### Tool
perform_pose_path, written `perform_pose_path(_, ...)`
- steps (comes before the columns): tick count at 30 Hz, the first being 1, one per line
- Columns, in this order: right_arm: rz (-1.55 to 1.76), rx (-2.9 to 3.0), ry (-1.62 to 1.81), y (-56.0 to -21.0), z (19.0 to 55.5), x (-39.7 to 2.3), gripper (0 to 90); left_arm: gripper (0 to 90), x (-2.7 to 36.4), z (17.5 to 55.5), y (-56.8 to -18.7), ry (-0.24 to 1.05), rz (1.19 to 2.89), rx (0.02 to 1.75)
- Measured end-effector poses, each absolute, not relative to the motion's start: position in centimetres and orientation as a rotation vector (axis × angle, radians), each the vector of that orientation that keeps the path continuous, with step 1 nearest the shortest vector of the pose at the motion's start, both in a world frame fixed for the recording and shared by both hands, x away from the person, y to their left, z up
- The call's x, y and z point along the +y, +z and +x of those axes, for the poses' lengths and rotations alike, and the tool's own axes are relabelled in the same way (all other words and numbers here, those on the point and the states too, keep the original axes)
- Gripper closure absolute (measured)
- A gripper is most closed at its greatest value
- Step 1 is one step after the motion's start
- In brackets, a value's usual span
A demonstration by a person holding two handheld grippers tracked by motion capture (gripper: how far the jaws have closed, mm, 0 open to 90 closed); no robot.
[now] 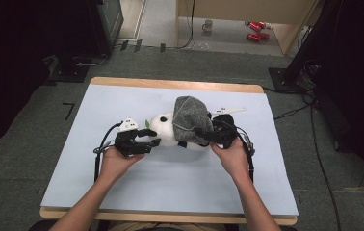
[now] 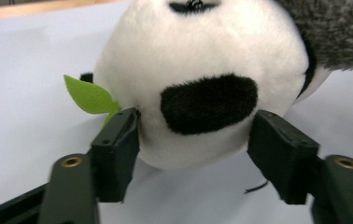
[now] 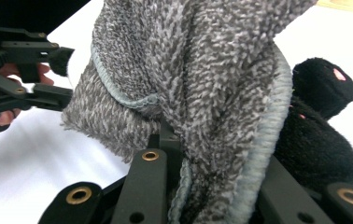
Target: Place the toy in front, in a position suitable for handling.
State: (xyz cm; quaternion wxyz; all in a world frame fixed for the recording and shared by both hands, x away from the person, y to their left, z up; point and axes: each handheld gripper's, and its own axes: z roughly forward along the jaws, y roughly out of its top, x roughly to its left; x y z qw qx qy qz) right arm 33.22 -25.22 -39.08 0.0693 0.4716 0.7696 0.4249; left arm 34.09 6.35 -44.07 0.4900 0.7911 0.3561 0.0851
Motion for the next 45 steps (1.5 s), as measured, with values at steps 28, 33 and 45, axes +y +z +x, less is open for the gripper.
perform_pose_path(28,1.426,2.376,1.352,-38.3,34.8,-24.8,78.7,47.9,6.4,35.2,-43.7,-0.018,1.930,0.979)
perform_pose_path(33,1.410,2.404,1.368,-37.9,34.6,-24.0,78.6,46.5,7.5,33.7,-43.3,-0.066,1.892,1.060)
perform_pose_path(45,1.345,2.380,1.518,-36.0,33.8,-21.6,78.9,35.4,6.5,33.4,-44.8,0.061,1.863,1.018)
